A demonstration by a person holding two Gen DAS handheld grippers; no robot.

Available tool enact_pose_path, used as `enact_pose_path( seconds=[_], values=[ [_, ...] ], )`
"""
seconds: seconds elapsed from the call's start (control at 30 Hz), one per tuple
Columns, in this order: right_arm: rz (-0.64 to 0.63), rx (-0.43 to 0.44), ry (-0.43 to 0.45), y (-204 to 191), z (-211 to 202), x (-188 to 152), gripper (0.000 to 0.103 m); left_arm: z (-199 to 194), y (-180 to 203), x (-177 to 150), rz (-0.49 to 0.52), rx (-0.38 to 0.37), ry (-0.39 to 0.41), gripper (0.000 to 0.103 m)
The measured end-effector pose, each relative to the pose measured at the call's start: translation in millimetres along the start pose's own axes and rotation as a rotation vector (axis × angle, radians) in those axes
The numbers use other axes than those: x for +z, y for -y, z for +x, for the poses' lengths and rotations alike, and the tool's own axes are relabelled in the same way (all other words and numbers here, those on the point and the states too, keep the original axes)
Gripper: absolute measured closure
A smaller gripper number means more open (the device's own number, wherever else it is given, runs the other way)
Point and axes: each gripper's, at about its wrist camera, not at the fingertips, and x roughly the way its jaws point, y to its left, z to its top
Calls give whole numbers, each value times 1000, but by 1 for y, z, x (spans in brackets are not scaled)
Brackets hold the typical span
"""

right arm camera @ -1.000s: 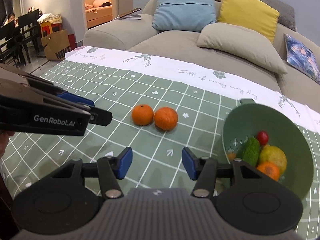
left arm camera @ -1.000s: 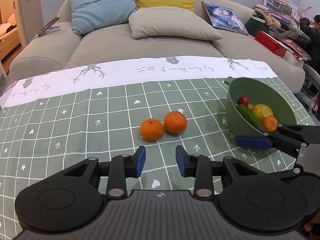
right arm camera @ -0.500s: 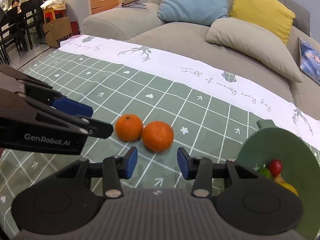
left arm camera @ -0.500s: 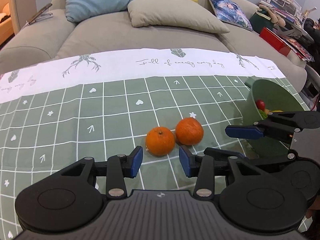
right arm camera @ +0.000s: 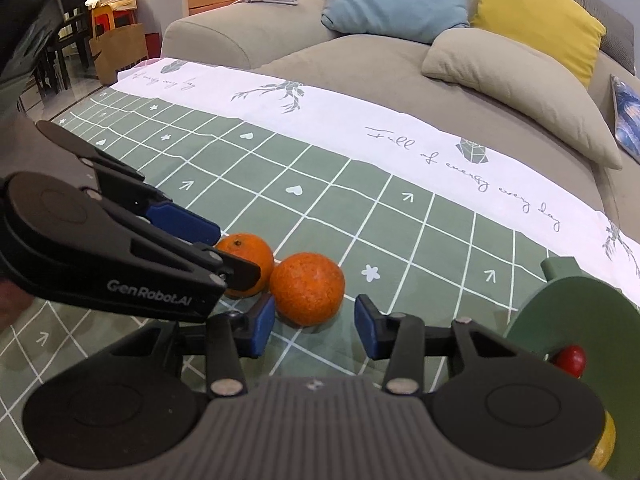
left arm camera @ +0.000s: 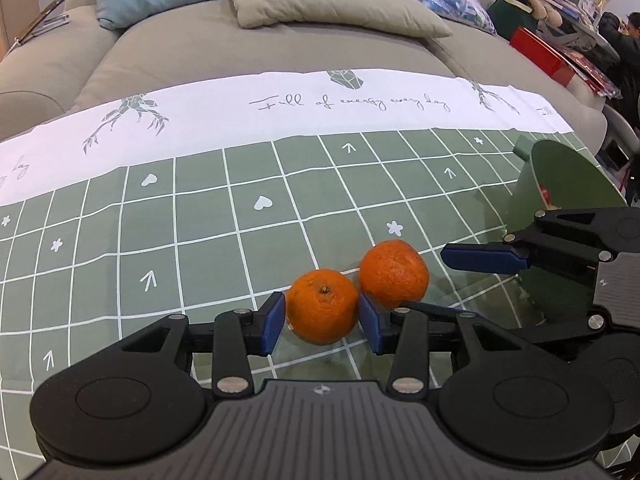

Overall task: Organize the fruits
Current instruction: 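Grasp a mandarin with the left tool while the right tool grasps the other mandarin, then carry both mandarins with both tools over the green colander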

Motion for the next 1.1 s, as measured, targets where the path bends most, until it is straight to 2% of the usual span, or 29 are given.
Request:
enact_pose_path(
  seconds=[0.13,0.27,0.43,0.6,0.73,1.0,1.1],
  values=[
    [19,0,5,3,4,0,62,3,-4,2,-16,-24,2,52],
    [22,-2,0,5,6,0,62,11,-10,4,-61,-65,-28,51],
    [10,-3,-5,4,6,-1,62,19,-14,4,-97,-74,-47,53],
    [6,-2,-13,3,10,1,61,13,-14,0,-111,-53,-38,53],
    [17,-9,-10,1,14,3,56,2,-23,-5,-142,-15,-29,53],
    [40,-19,-19,-3,24,10,55,-27,-34,-18,-213,1,6,53],
    [47,-29,-24,-3,26,12,59,-37,-34,-23,-226,3,14,53]
  ],
)
